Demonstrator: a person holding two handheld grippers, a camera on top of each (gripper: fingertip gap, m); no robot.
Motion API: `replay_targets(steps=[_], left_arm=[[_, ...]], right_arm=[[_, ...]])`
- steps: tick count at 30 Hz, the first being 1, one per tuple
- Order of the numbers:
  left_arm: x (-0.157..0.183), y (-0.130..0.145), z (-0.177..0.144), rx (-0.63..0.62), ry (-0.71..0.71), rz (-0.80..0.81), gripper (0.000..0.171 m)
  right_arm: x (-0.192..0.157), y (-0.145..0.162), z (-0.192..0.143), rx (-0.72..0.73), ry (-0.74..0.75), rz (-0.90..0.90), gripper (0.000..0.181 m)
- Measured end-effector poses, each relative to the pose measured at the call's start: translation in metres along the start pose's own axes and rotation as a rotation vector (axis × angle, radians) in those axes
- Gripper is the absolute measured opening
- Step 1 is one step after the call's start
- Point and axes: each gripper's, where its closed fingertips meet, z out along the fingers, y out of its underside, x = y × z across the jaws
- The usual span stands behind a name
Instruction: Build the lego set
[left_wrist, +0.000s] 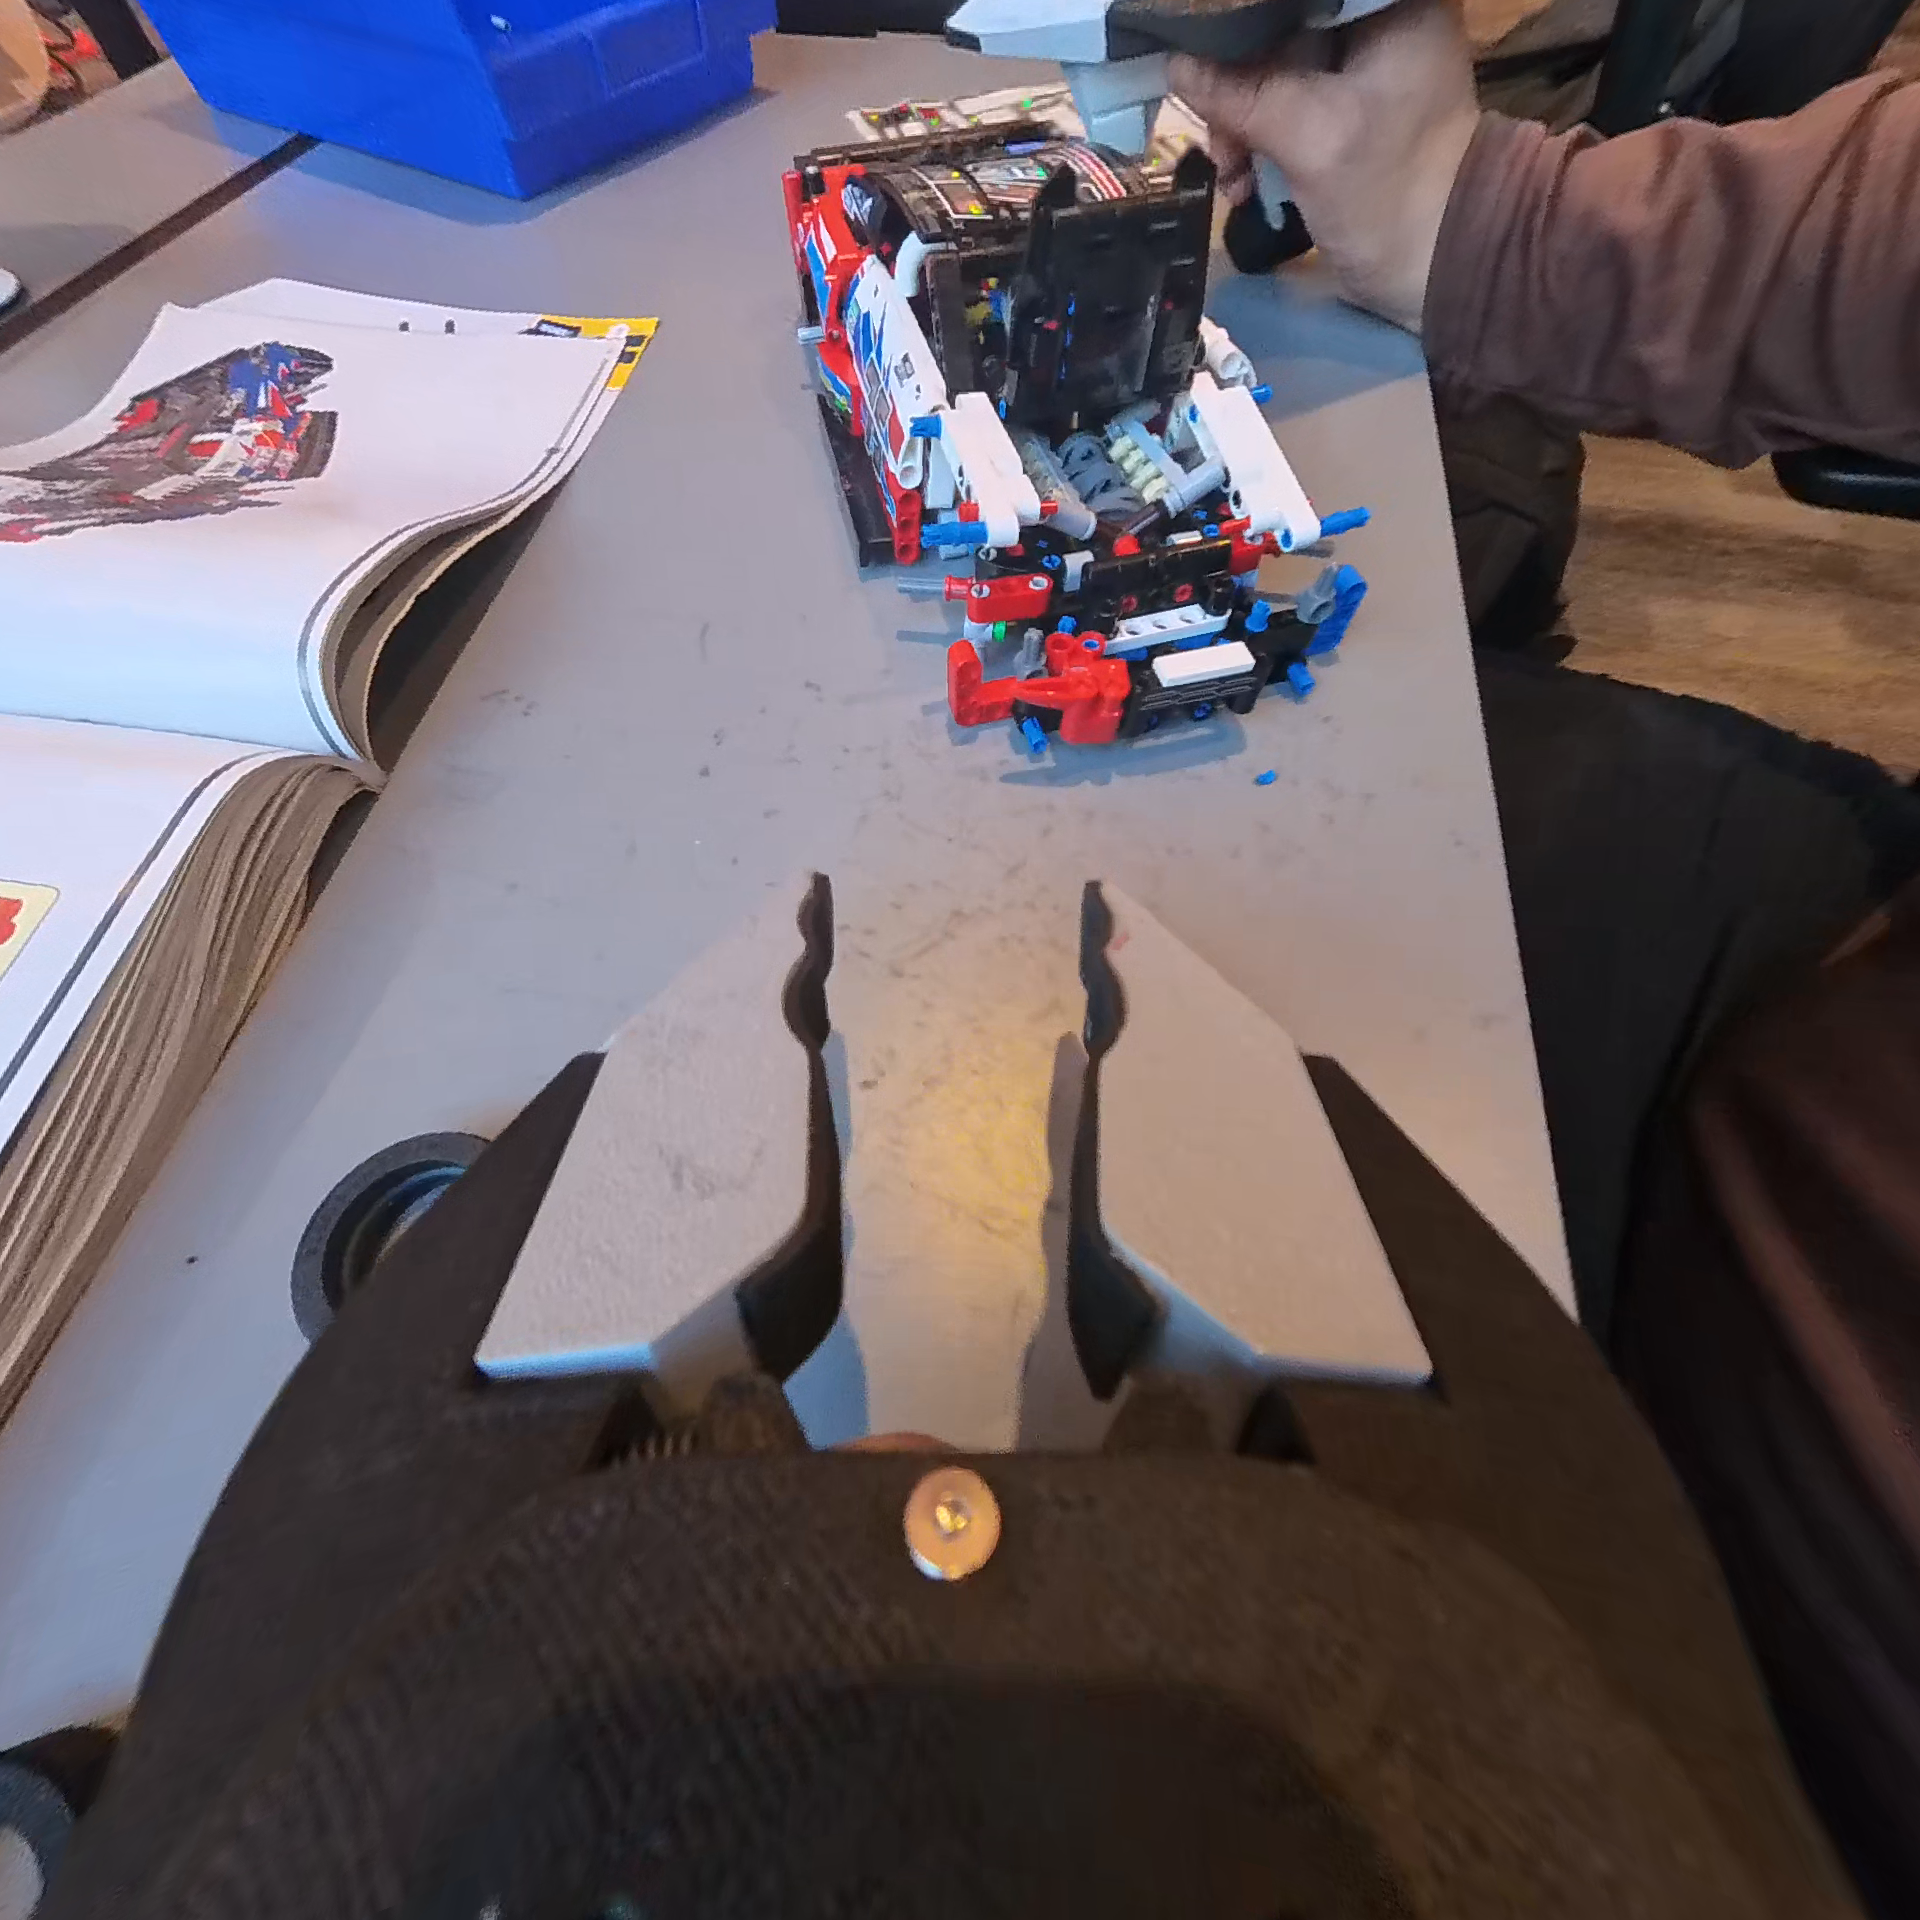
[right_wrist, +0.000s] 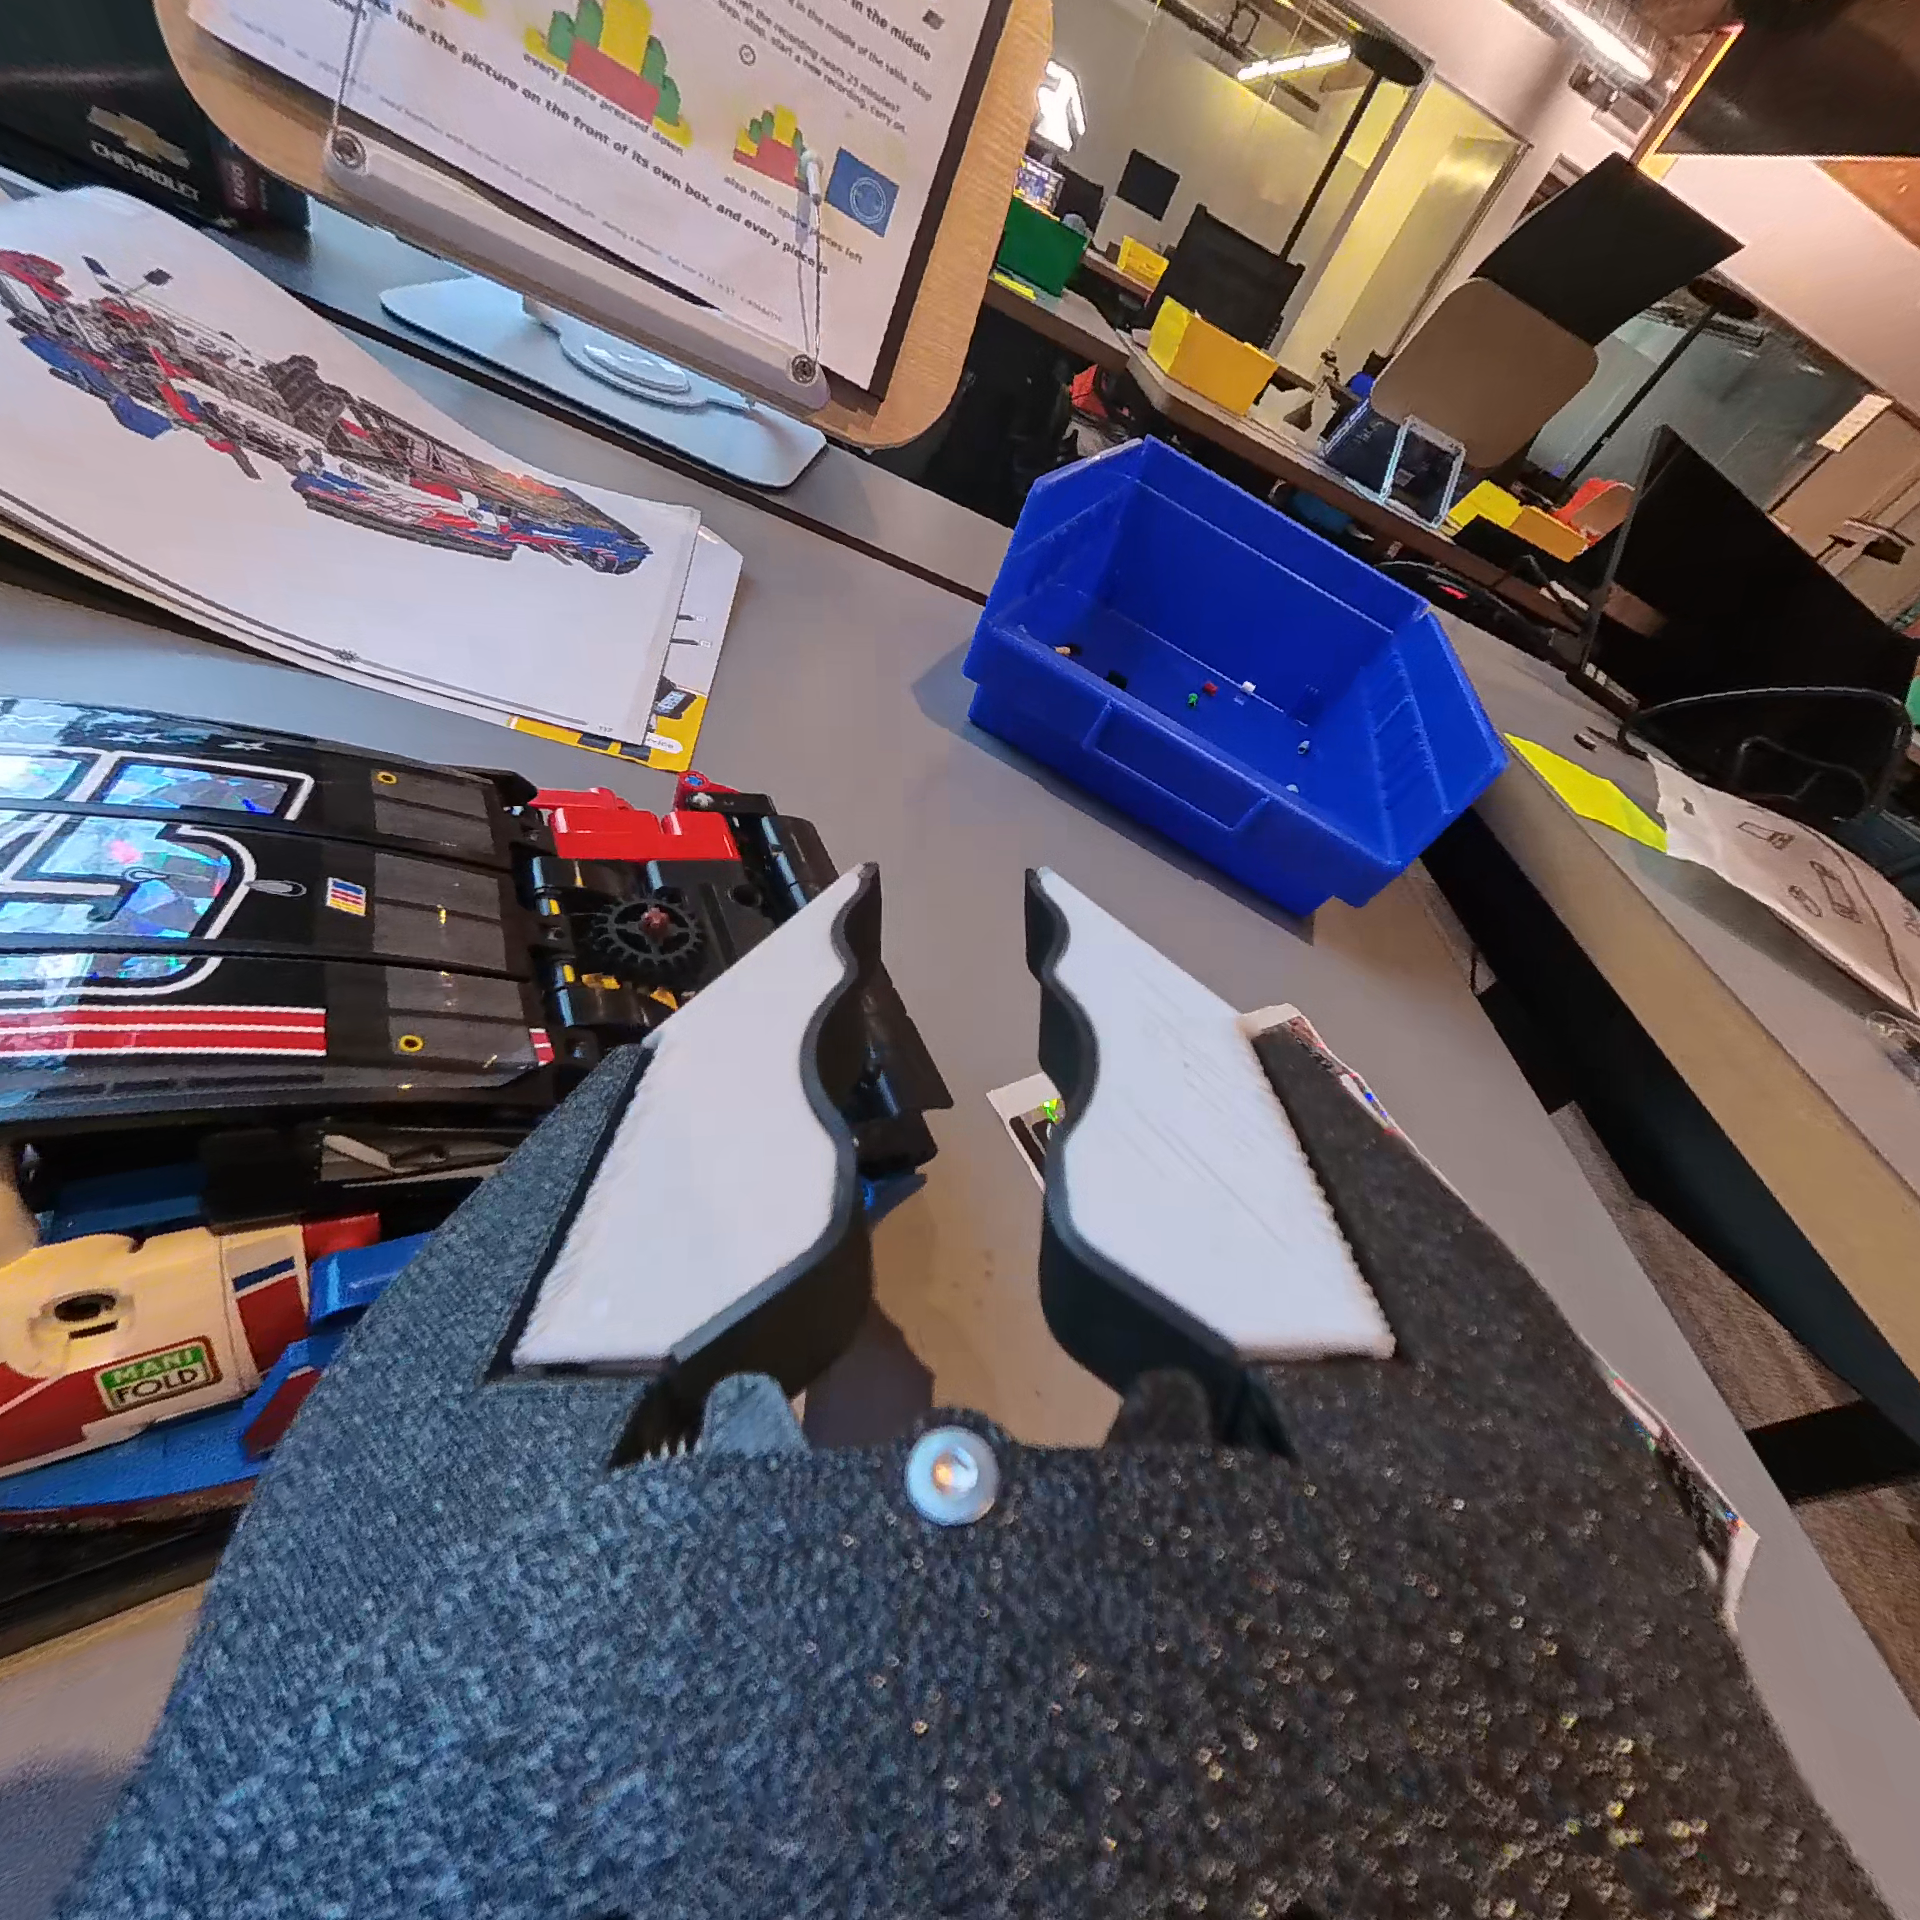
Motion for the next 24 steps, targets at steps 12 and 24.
replay_targets(steps=[12, 24], left_arm=[[-0.002, 0.004, 0.003, -0.028, -0.009, -0.018, 0.045], [0.017, 0.004, 0.016, -0.072, 0.092, 0.013, 0.025]], right_arm=[[0.0, 0.002, 0.001, -0.009, 0.004, -0.007, 0.027], [-0.011, -0.007, -0.003, 0.036, -0.054, -0.01, 0.027]])
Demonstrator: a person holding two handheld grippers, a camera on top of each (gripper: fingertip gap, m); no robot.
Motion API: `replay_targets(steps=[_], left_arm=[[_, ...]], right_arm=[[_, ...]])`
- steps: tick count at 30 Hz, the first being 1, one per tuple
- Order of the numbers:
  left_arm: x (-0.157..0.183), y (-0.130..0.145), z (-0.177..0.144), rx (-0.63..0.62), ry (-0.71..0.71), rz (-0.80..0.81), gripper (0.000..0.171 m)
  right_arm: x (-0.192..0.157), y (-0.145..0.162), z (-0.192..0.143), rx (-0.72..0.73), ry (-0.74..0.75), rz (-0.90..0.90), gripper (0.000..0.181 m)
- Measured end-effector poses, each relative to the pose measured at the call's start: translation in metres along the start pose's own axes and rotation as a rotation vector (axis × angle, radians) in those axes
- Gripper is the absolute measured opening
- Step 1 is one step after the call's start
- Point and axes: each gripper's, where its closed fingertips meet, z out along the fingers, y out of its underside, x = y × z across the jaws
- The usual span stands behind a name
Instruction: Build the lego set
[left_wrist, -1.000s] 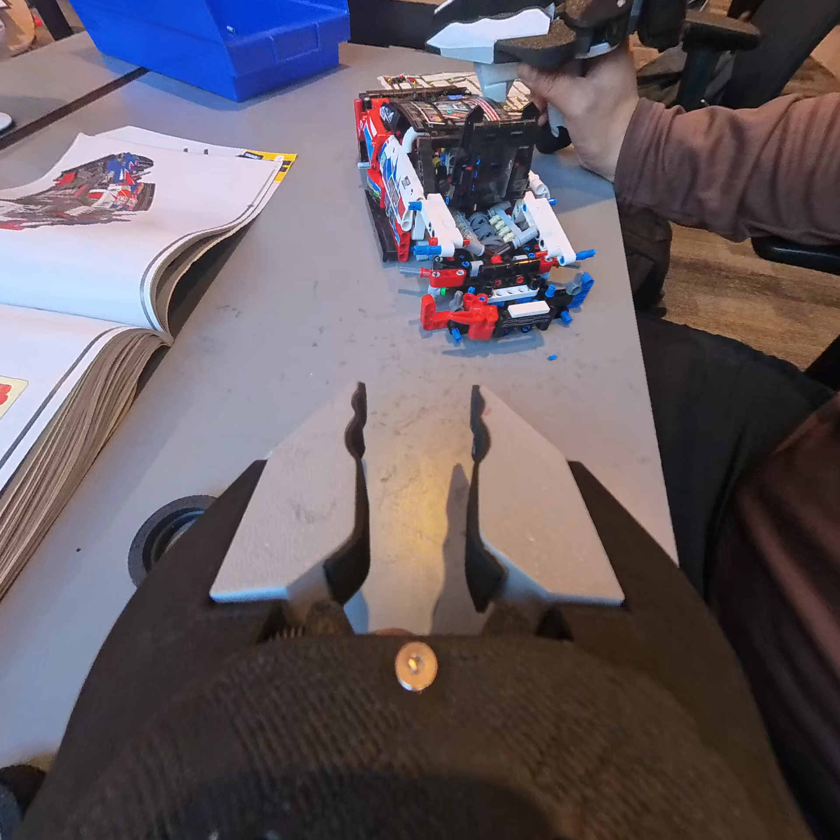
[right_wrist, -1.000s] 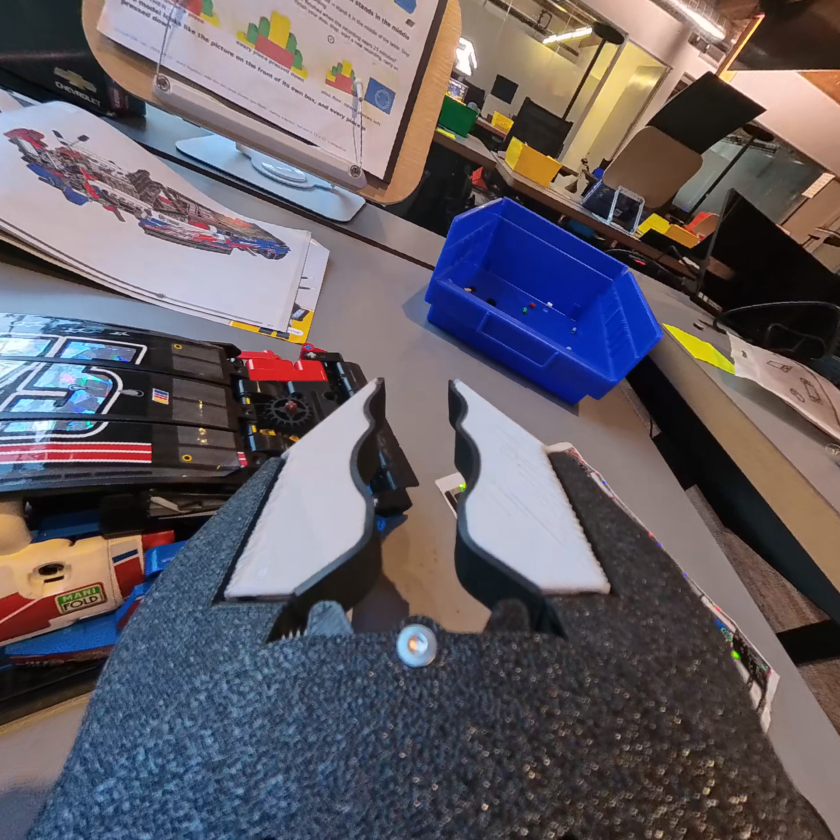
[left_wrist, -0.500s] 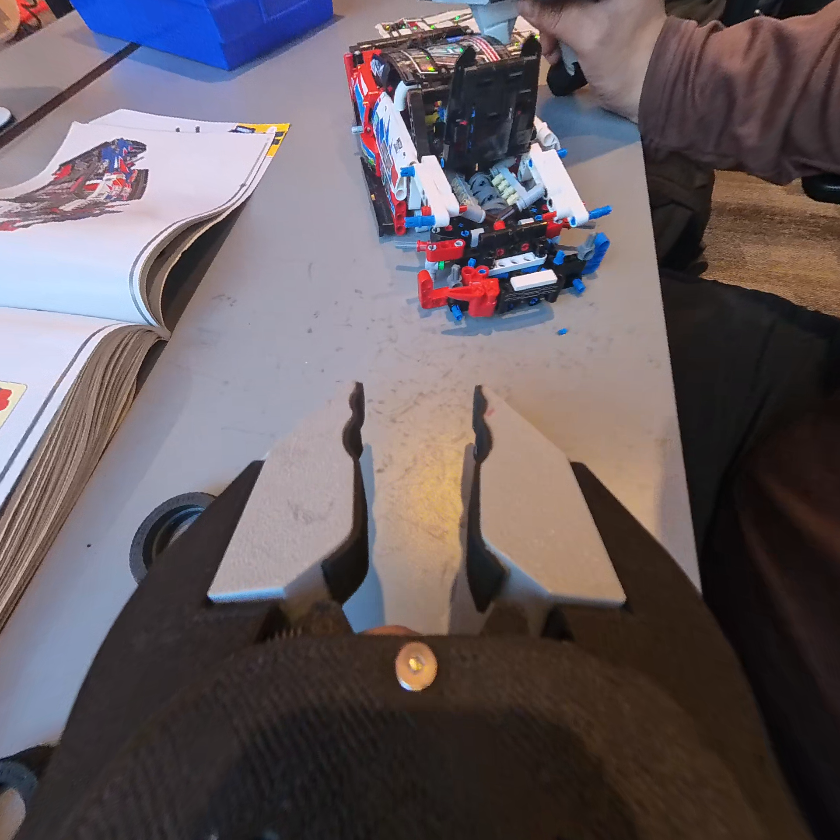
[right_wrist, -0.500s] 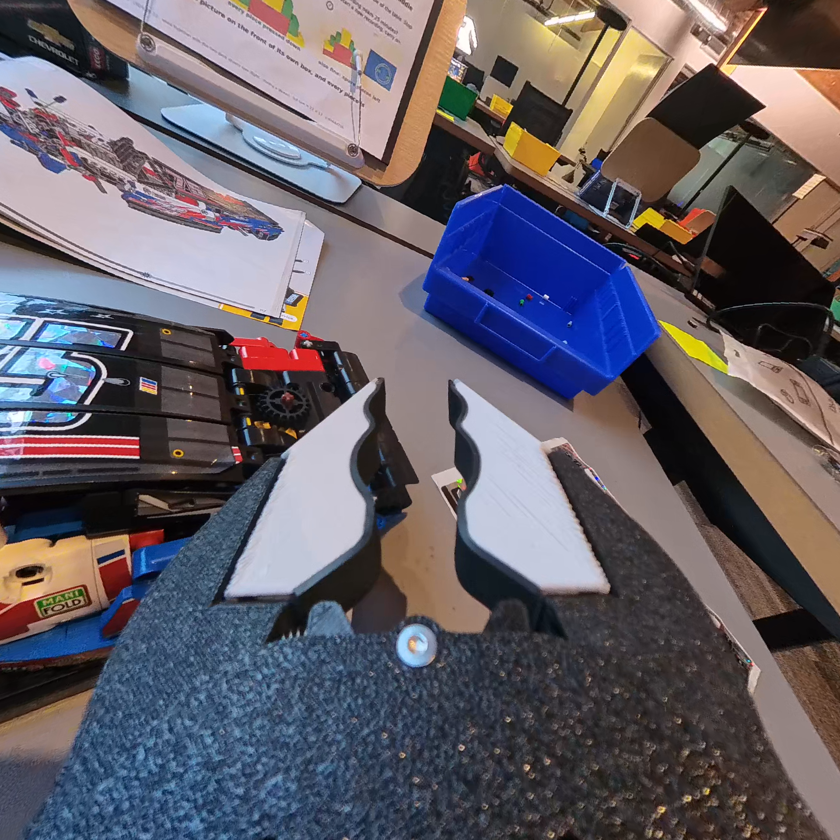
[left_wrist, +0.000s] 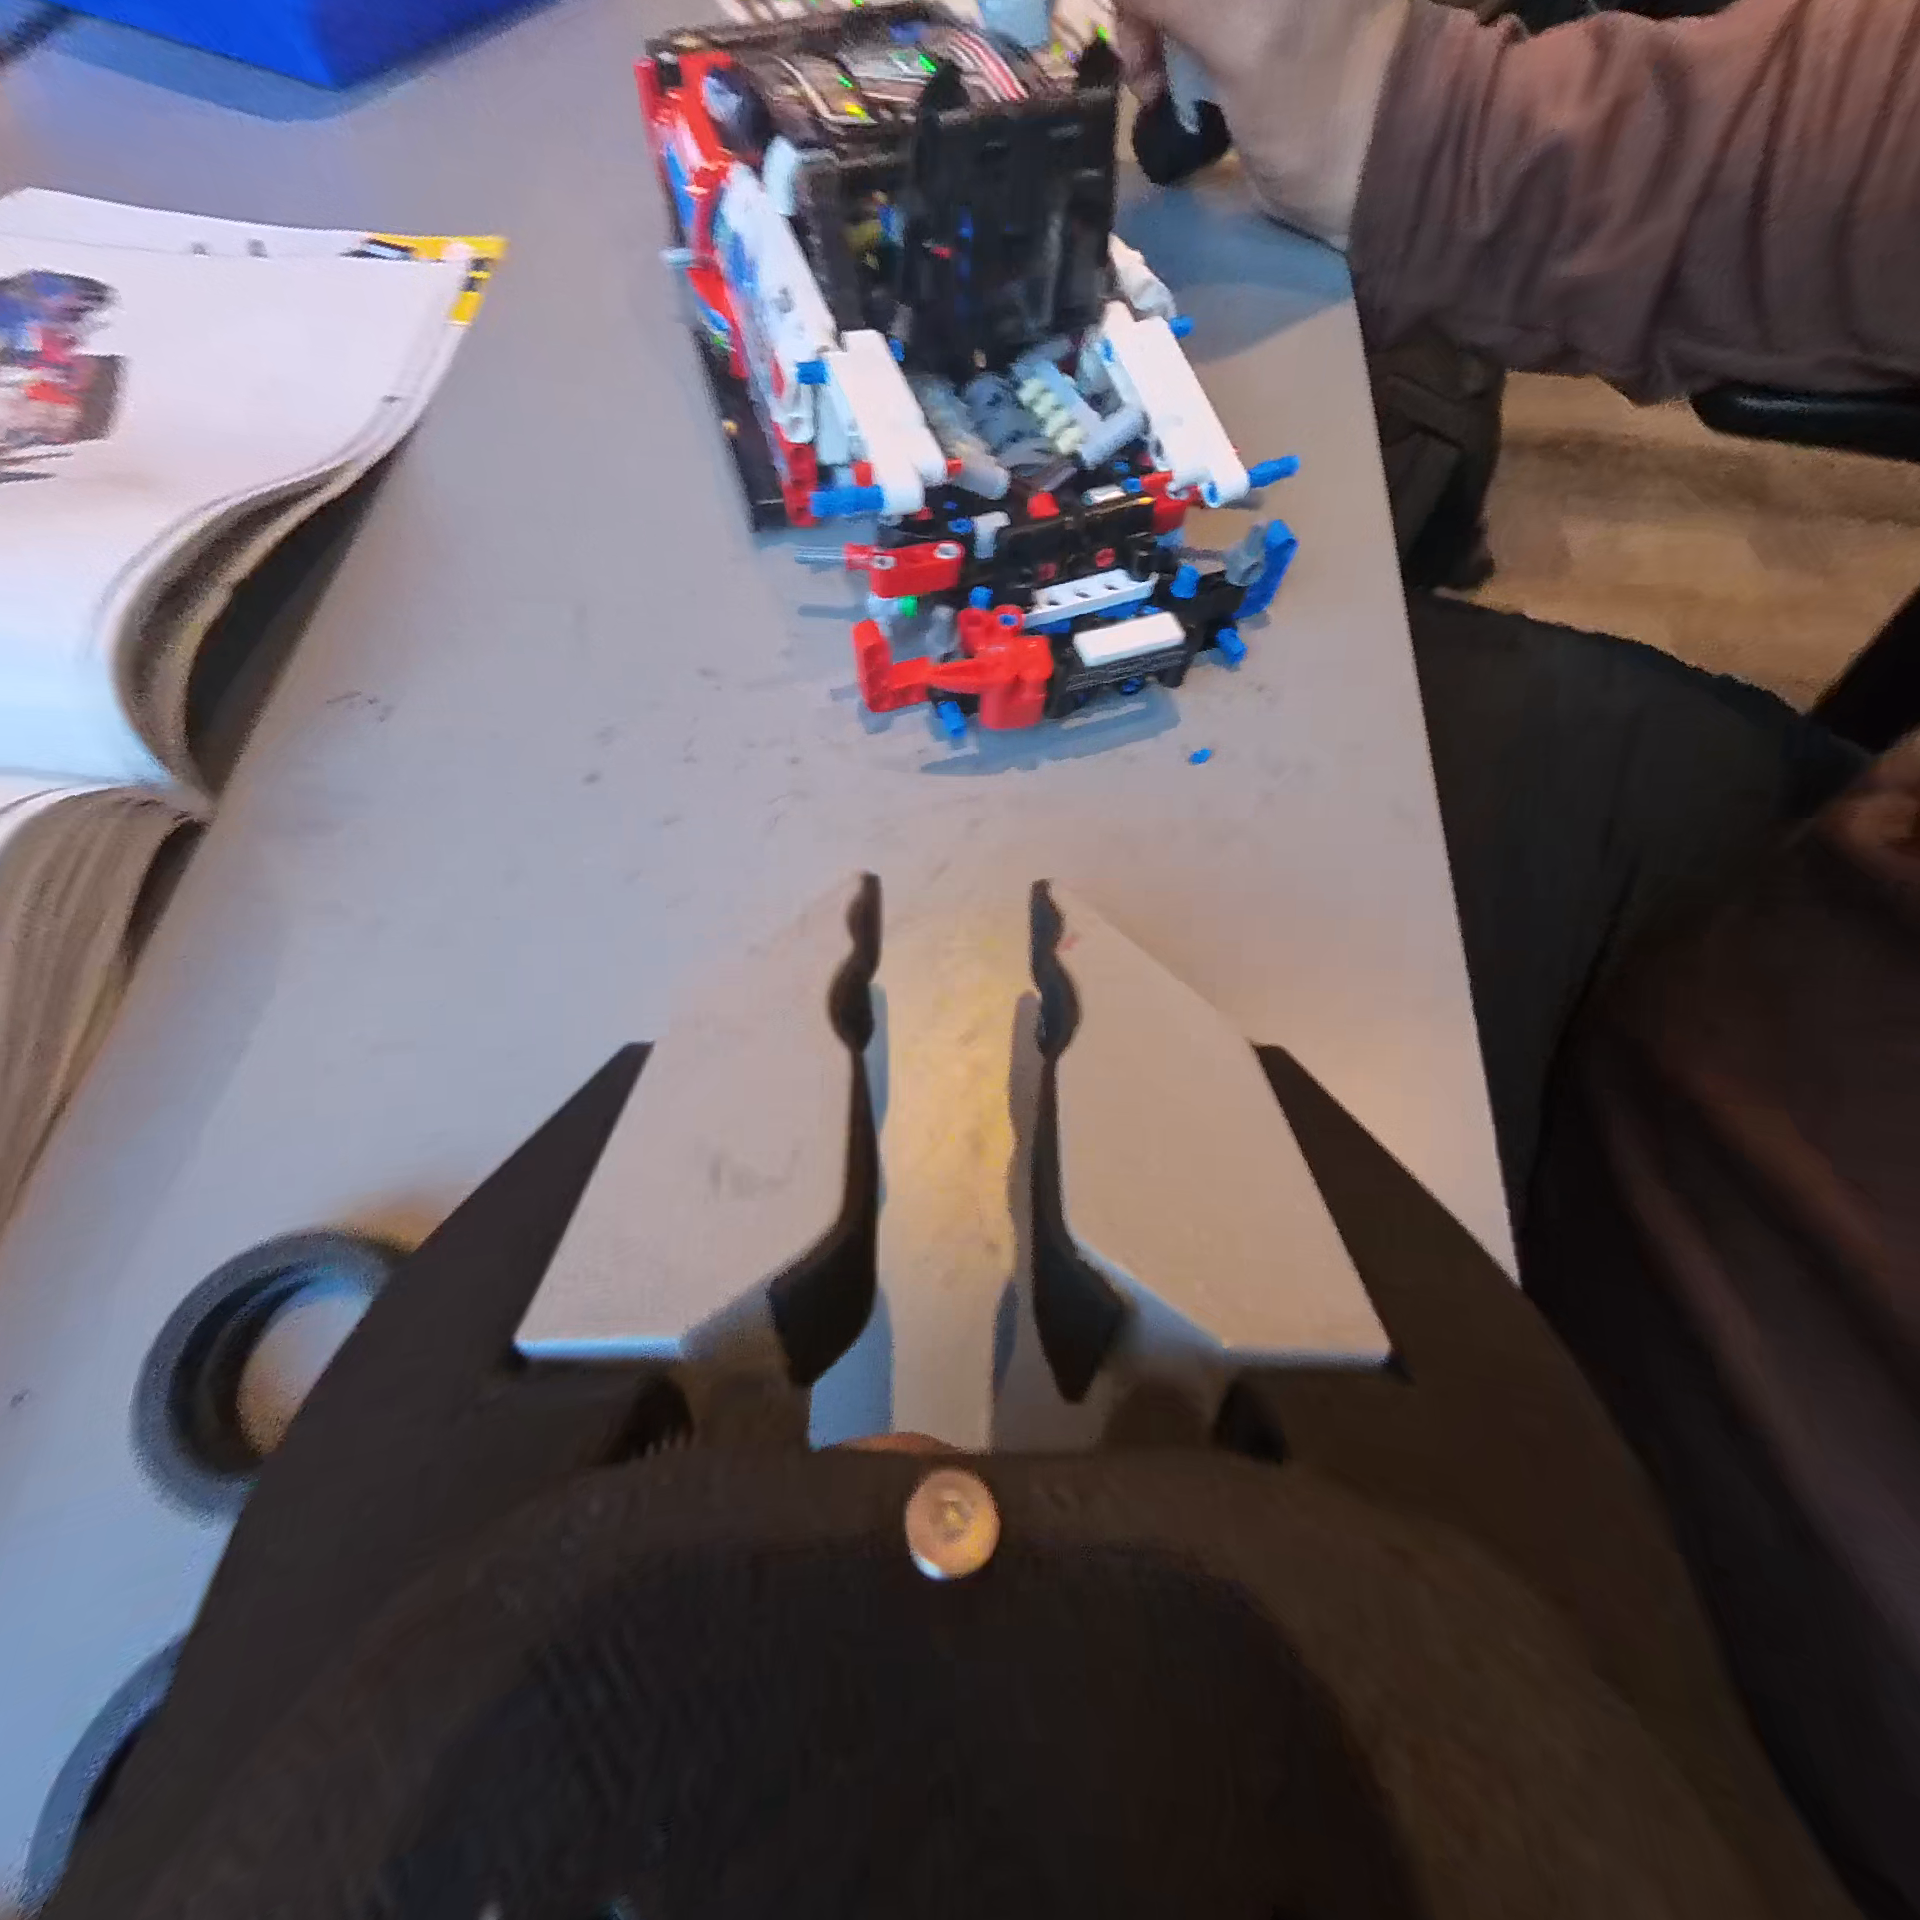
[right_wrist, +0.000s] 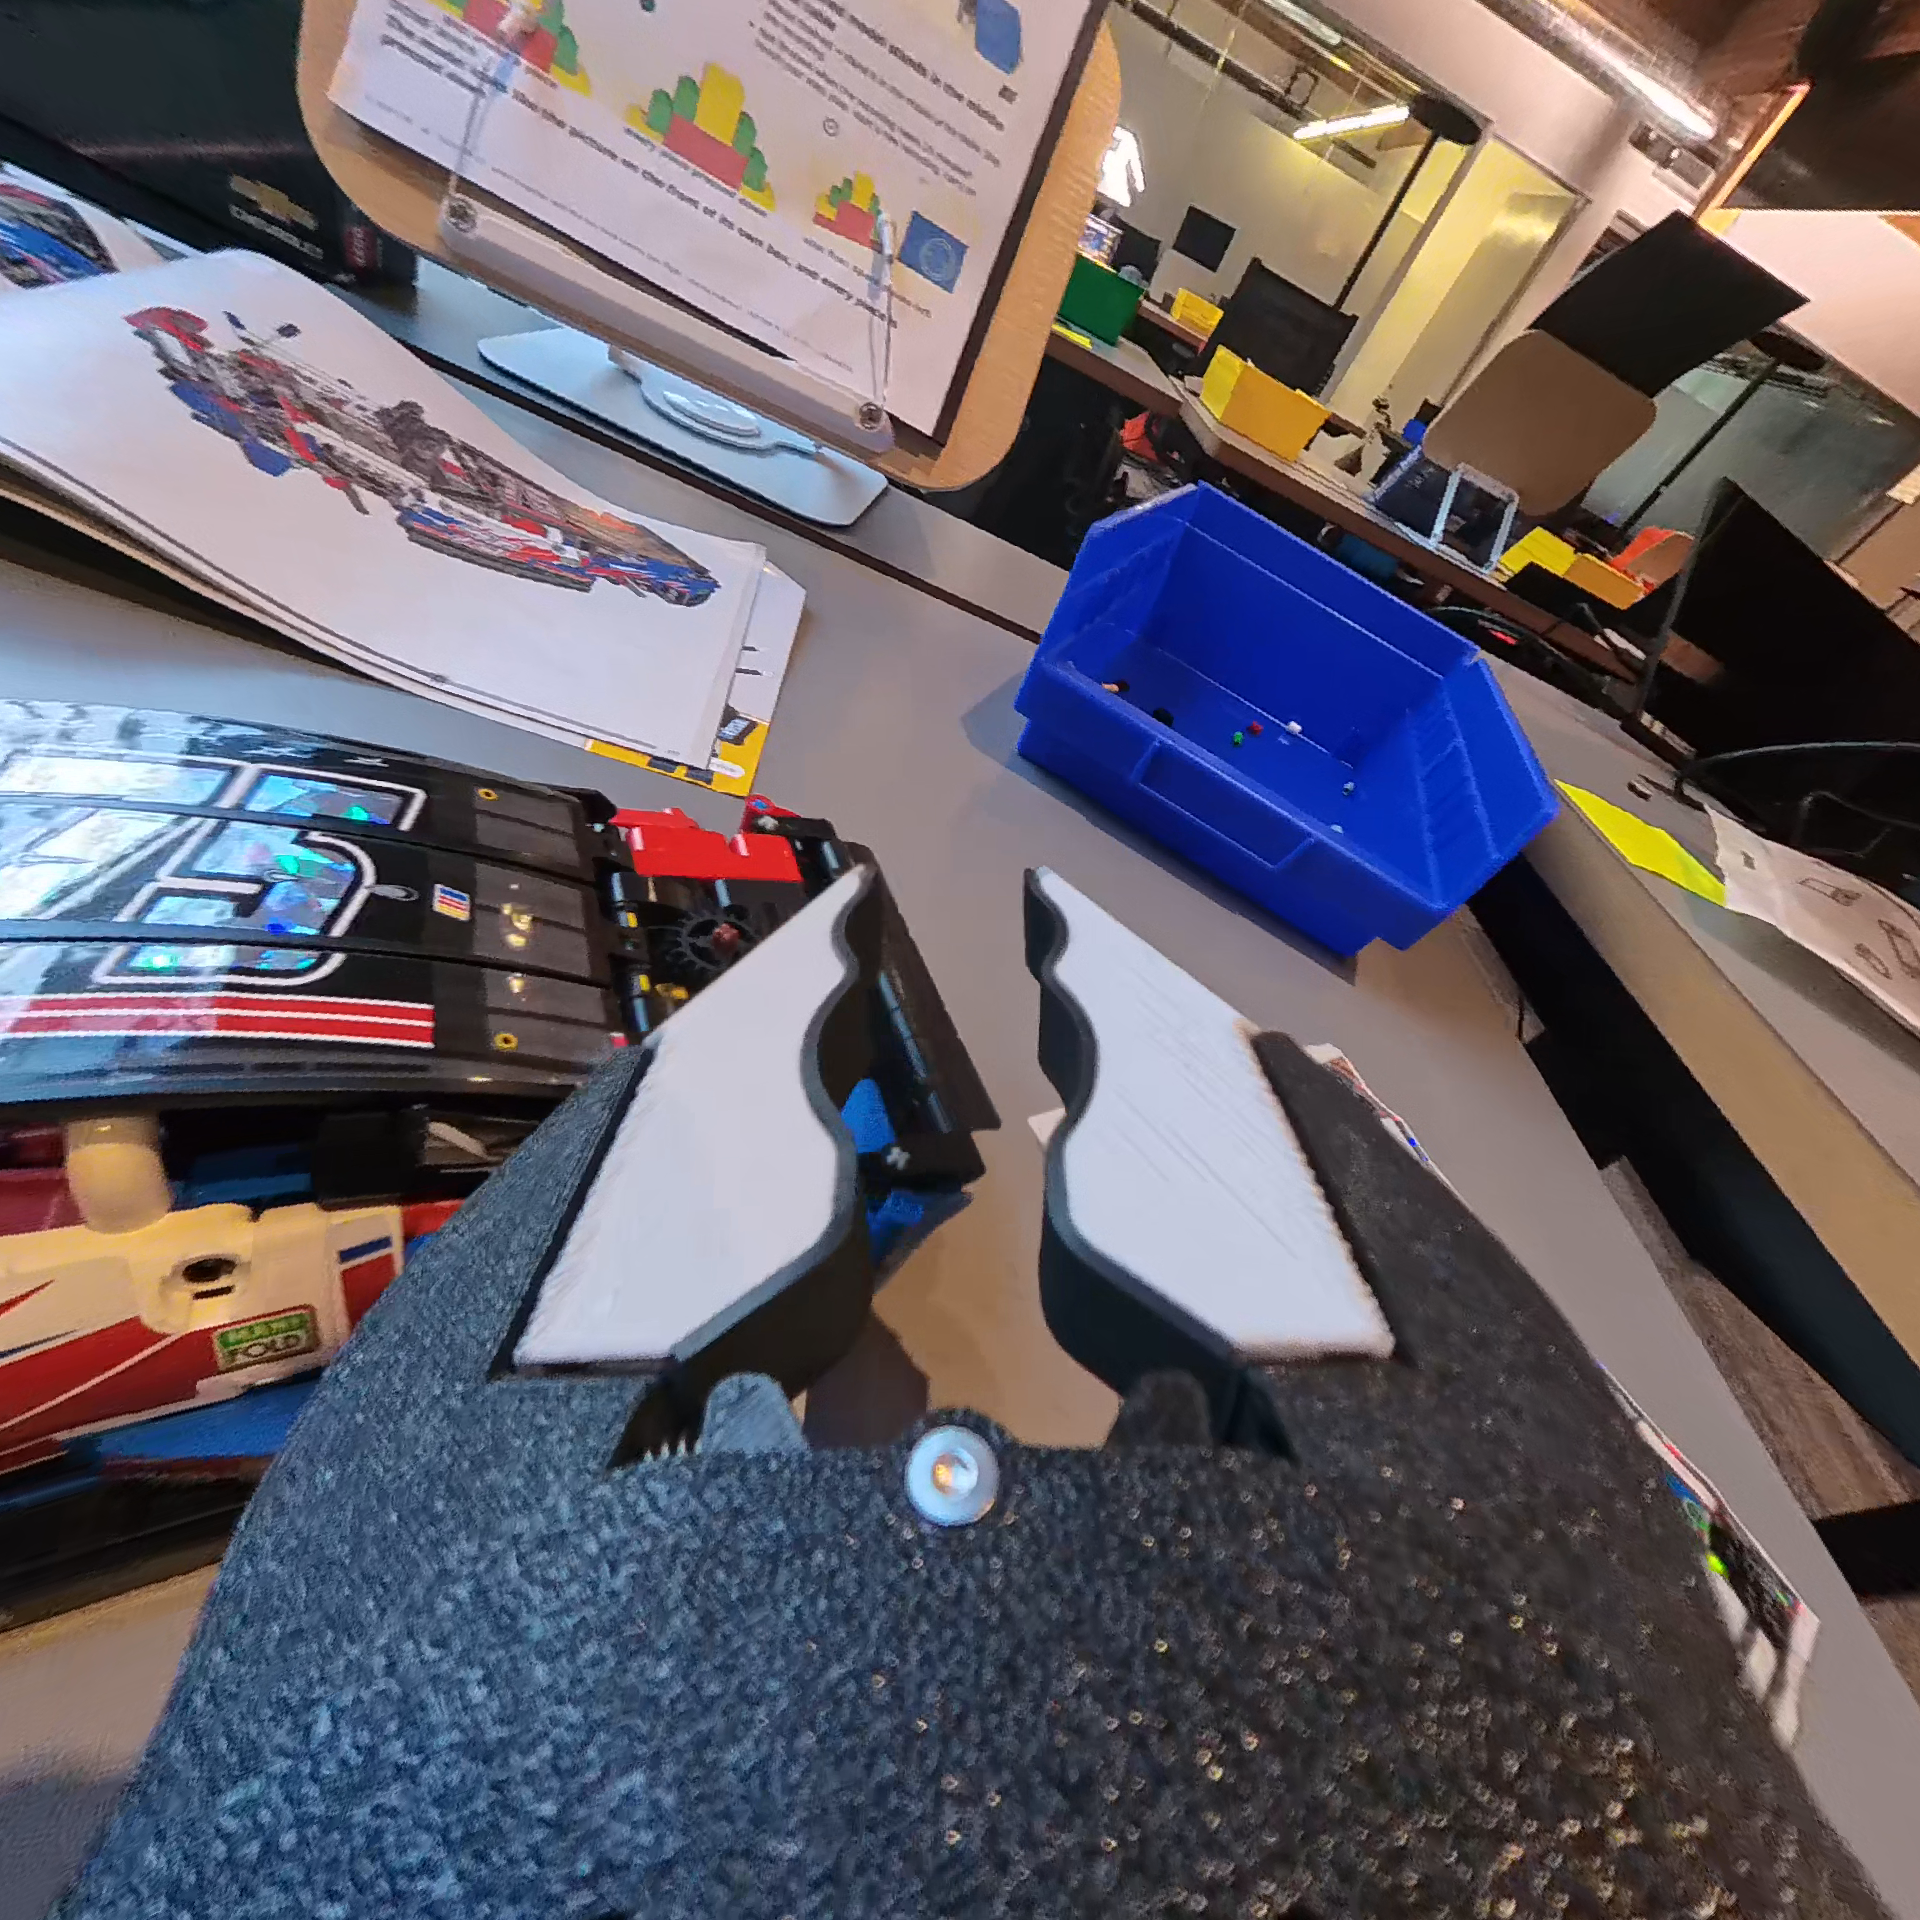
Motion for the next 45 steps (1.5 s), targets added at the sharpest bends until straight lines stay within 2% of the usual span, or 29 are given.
replay_targets(steps=[2, 4, 11, 18, 26, 30, 37, 45], left_arm=[[0.002, 0.001, 0.014, -0.058, -0.008, 0.021, 0.012], [-0.007, -0.001, 0.027, -0.09, -0.076, 0.045, 0.006], [-0.009, -0.02, 0.054, -0.089, -0.1, 0.008, 0.004], [-0.016, -0.022, 0.058, -0.13, -0.147, 0.032, 0.002], [-0.007, -0.019, 0.068, -0.167, -0.125, 0.074, 0.0], [-0.011, -0.017, 0.064, -0.166, -0.135, 0.068, 0.009], [-0.031, -0.013, 0.039, -0.088, -0.204, 0.041, 0.02], [-0.05, -0.019, 0.019, 0.019, -0.234, -0.023, 0.024]], right_arm=[[-0.004, -0.003, -0.001, 0.013, -0.016, -0.008, 0.026], [-0.006, -0.005, -0.004, 0.024, -0.026, -0.015, 0.024], [-0.008, -0.005, -0.004, 0.034, -0.073, 0.039, 0.022], [-0.015, -0.006, -0.003, 0.035, -0.107, 0.025, 0.022], [-0.02, -0.005, -0.003, 0.03, -0.122, 0.014, 0.021], [-0.016, -0.006, -0.003, 0.036, -0.113, 0.028, 0.022], [-0.013, -0.007, -0.005, 0.046, -0.11, 0.052, 0.022], [-0.009, -0.002, -0.002, 0.015, -0.075, 0.04, 0.022]])
